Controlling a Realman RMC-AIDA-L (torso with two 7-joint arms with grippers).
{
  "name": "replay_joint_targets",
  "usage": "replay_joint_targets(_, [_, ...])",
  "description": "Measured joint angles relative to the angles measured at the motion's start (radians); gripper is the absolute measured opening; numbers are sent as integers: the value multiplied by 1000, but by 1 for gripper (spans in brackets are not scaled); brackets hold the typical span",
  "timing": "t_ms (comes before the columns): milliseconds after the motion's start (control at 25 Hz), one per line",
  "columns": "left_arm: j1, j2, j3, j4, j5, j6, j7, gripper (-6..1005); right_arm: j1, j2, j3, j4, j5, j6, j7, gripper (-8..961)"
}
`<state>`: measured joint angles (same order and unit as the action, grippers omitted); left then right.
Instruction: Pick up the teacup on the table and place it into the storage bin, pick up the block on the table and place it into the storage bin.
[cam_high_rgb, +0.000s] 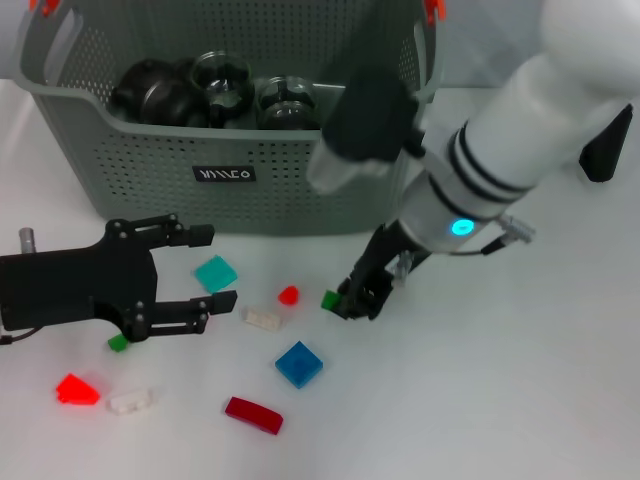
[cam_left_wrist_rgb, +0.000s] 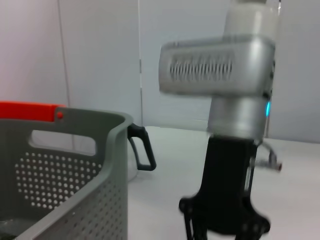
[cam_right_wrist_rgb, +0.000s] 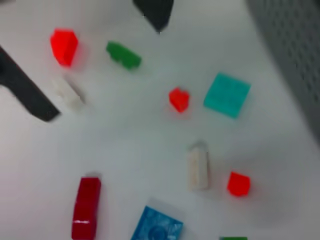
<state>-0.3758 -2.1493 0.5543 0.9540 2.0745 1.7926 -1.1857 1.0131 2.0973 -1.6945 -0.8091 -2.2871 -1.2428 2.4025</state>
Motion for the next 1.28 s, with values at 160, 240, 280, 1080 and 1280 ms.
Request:
replay_joint_targets(160, [0,5,-23,0,11,2,0,784,-16,-2,128,-123,-49,-117,4,202])
replay_joint_targets(240, [1,6,-26,0,12,3,0,784,-16,-2,225,-207,-60,-197,9,202])
replay_joint_targets(280, [1,6,-27,0,12,3,0,784,-12,-3,273,-242,-61,-228,10,202])
replay_joint_targets(1080, [-9,5,-27,-1,3,-2,-5,785,104,-24,640,-216,-63,66,-67,316])
replay_joint_targets(1280, [-13,7,-27,-1,5,-6,-7,785,113,-20,612,-184,-91,120,-81,403])
